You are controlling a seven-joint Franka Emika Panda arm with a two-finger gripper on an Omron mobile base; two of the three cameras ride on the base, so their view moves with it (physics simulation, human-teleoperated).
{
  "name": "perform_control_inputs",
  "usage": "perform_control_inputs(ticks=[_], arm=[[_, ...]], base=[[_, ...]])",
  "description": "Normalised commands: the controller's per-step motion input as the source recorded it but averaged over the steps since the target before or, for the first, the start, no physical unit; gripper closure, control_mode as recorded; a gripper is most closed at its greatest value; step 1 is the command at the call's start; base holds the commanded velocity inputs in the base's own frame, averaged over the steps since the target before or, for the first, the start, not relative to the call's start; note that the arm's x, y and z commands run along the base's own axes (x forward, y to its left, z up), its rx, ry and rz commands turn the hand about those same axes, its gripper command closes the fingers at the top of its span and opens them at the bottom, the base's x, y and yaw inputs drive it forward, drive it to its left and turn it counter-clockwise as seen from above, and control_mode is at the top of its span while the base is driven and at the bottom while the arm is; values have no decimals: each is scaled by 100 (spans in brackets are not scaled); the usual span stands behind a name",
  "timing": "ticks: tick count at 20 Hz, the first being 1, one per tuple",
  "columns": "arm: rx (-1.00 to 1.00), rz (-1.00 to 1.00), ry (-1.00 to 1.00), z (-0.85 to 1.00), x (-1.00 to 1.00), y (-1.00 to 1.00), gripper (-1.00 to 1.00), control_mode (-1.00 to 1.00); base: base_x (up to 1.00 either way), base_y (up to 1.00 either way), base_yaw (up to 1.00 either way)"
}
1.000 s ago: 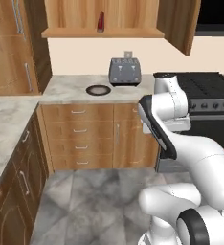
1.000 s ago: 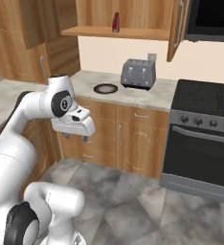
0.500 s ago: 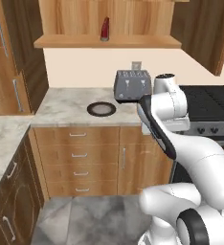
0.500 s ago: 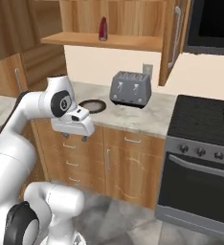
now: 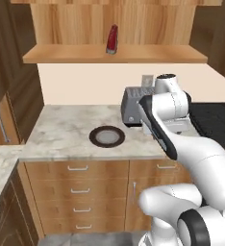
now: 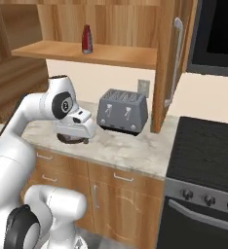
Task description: Move the hot dog bun to the plate on the dining table and place the condiment next to that plate. Then navigate to the fridge and take the sausage and place it on the plate as well.
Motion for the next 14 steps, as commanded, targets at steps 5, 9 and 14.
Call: perform_control_inputs(ticks=[5,9,14], arm=[[0,0,0,0,0,0,-100,100],[0,0,0,0,0,0,-100,100],[4,0,-14,10,-48,-9,-100,-100]], base=[[100,45,0],[67,26,0],[0,0,0]])
